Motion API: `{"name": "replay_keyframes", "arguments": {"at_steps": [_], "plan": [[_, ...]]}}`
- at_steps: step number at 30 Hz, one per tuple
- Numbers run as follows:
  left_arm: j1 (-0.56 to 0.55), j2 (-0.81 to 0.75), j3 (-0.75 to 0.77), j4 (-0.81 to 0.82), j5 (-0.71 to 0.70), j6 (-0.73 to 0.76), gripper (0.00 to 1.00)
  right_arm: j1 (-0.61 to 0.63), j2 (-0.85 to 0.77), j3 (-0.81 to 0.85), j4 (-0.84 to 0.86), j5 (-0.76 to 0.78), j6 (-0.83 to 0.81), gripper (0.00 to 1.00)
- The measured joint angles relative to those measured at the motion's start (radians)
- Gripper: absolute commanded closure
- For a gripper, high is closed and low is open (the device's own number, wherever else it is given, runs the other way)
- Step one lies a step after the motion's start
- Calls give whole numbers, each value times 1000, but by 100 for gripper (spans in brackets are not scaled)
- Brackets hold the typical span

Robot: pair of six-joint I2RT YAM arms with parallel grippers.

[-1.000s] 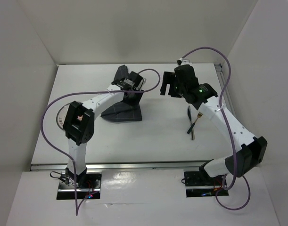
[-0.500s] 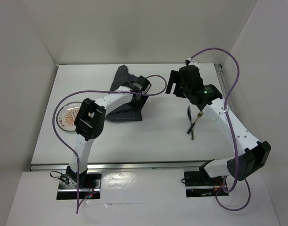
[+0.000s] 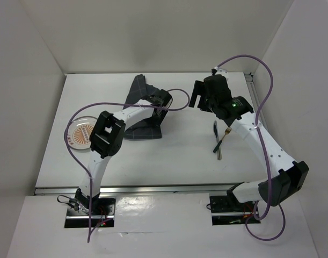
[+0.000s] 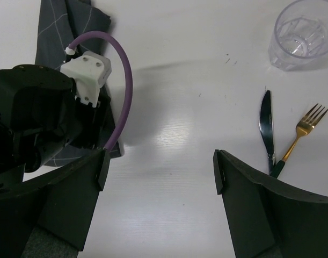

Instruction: Set the dinner table for one person

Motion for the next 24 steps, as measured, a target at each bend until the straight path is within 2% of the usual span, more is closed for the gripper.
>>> {"name": "replay_keyframes", "arguments": {"at_steps": [3, 6, 8, 9, 12, 19, 24], "plan": [[0, 0, 5, -2, -6, 0, 43, 0, 0, 0, -3, 1, 3, 10], [0, 0, 16, -6, -8, 3, 27, 0, 0, 0, -8, 2, 4, 10], [0, 0, 21, -8, -9, 3, 18, 0, 0, 0, -10, 5, 4, 10], [0, 0, 21, -8, -8, 3, 17, 0, 0, 0, -11, 7, 5, 10], [0, 0, 21, -11, -2, 2, 17, 0, -2, 0, -19, 11, 6, 10], [-2, 0, 21, -14, -5, 8, 29, 0, -11, 0, -40, 15, 11, 10], [-3, 0, 21, -14, -29, 20, 32, 0, -20, 0, -48, 15, 11, 10]]}}
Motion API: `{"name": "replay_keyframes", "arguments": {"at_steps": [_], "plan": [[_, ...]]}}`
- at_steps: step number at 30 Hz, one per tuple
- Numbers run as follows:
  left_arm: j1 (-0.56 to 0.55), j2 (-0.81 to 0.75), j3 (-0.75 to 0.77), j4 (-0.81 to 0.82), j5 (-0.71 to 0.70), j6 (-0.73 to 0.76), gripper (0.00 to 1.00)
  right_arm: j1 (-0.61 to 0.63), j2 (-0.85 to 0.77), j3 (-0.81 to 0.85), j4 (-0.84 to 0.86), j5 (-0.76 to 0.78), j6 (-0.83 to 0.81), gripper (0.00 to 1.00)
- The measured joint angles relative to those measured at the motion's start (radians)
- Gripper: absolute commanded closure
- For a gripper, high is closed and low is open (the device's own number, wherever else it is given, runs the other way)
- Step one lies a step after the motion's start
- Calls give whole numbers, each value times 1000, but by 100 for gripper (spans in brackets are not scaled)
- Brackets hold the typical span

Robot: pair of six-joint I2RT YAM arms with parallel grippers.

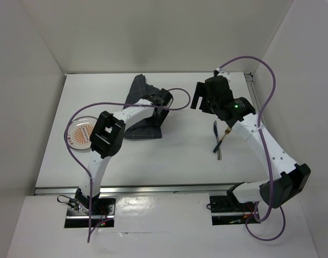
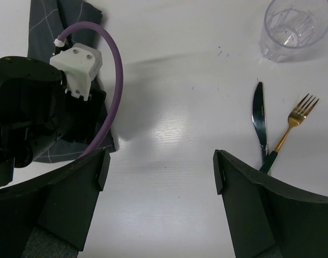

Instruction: Set the dinner table for one person

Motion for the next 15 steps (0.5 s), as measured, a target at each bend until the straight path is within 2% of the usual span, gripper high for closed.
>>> {"name": "replay_keyframes", "arguments": {"at_steps": [1, 4, 7, 8, 10, 13, 15], "plan": [[0, 0, 0, 0, -3, 1, 32, 0, -1, 0, 0, 0, 0, 10], [0, 0, 0, 0, -13, 2, 40, 0, -1, 0, -1, 0, 5, 10], [-1, 4, 13, -5, -21, 5, 55, 0, -1, 0, -2, 0, 8, 10], [-2, 5, 19, -5, -24, 5, 69, 0, -1, 0, -2, 0, 10, 10], [-2, 6, 30, -9, -26, 3, 78, 0, -1, 0, -3, 0, 11, 10], [-2, 6, 48, -23, -27, 3, 100, 0, -1, 0, -3, 0, 12, 10], [-2, 6, 65, -34, -31, 0, 100, 0, -1, 0, -5, -2, 14, 10]]}}
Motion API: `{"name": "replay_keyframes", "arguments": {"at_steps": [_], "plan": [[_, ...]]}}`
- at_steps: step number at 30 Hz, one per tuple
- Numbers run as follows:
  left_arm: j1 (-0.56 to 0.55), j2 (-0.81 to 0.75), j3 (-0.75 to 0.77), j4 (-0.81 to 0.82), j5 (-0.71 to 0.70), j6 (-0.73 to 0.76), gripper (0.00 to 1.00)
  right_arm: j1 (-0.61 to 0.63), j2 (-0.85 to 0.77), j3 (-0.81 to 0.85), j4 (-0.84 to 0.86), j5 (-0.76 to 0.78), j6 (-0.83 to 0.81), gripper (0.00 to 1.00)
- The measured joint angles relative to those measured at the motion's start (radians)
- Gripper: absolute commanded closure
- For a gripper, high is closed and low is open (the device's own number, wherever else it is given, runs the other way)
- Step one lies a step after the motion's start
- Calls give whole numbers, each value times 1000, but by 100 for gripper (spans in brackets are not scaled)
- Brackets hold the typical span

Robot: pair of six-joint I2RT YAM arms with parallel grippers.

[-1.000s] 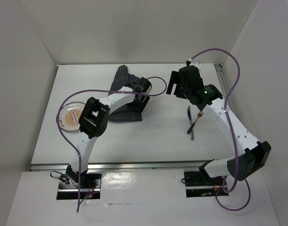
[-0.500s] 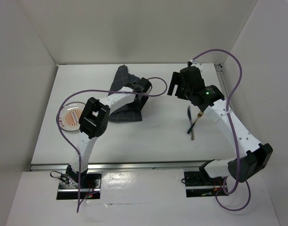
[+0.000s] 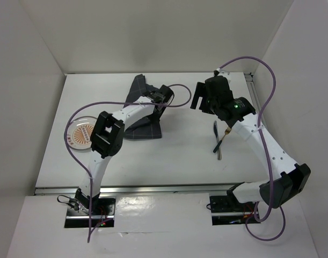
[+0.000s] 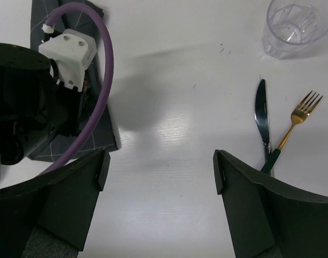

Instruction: Set the dinner table for one person

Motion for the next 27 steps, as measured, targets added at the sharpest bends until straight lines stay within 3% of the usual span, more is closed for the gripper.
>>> {"name": "replay_keyframes", "arguments": {"at_steps": [9, 14, 19, 23, 27], "plan": [[19, -63, 103, -97, -19, -41, 100, 0, 5, -13, 9, -104, -19, 10], [123, -207, 90, -136, 40, -153, 100, 0, 6, -134, 60, -221, -9, 22], [337, -465, -103, -71, 139, -323, 100, 2, 20, -291, 139, -369, 70, 39], [480, -652, -301, 0, 216, -420, 100, 26, 77, -352, 234, -431, 182, 38], [510, -729, -398, 31, 272, -470, 100, 70, 190, -366, 326, -460, 312, 27]]}}
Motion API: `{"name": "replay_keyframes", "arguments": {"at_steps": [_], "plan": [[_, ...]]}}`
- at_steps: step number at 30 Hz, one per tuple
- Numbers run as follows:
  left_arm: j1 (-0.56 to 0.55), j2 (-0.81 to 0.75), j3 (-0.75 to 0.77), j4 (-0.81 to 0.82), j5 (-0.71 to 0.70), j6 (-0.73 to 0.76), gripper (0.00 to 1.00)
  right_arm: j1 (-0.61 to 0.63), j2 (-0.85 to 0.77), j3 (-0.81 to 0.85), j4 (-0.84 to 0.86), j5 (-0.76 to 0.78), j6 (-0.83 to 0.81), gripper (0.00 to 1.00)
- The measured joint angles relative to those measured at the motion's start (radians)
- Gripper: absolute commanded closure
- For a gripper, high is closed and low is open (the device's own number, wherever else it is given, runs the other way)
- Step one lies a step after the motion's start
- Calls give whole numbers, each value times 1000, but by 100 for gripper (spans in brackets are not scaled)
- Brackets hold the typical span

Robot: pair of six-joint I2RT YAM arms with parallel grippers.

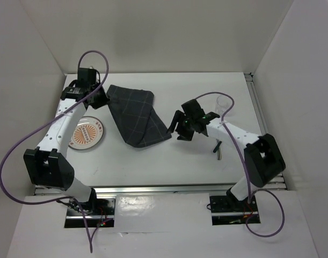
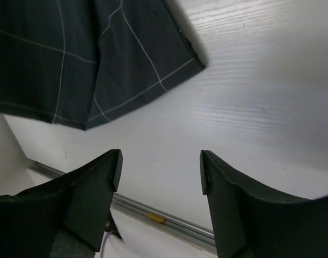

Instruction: Set the dinner table for one person

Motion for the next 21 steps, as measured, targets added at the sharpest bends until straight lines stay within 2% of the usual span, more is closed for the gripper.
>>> {"name": "replay_keyframes", "arguments": {"at_steps": [6, 11, 15, 21], "plan": [[18, -2, -62, 29, 52, -23, 100, 51, 186, -4, 80, -8, 177, 29], [56, -6, -91, 41, 73, -26, 100, 58, 196, -67, 152, 5, 289, 33], [86, -17, -92, 46, 94, -24, 100, 58, 212, -78, 183, 21, 344, 43], [116, -31, -94, 51, 121, -23, 100, 58, 244, -87, 248, 54, 417, 46]]}}
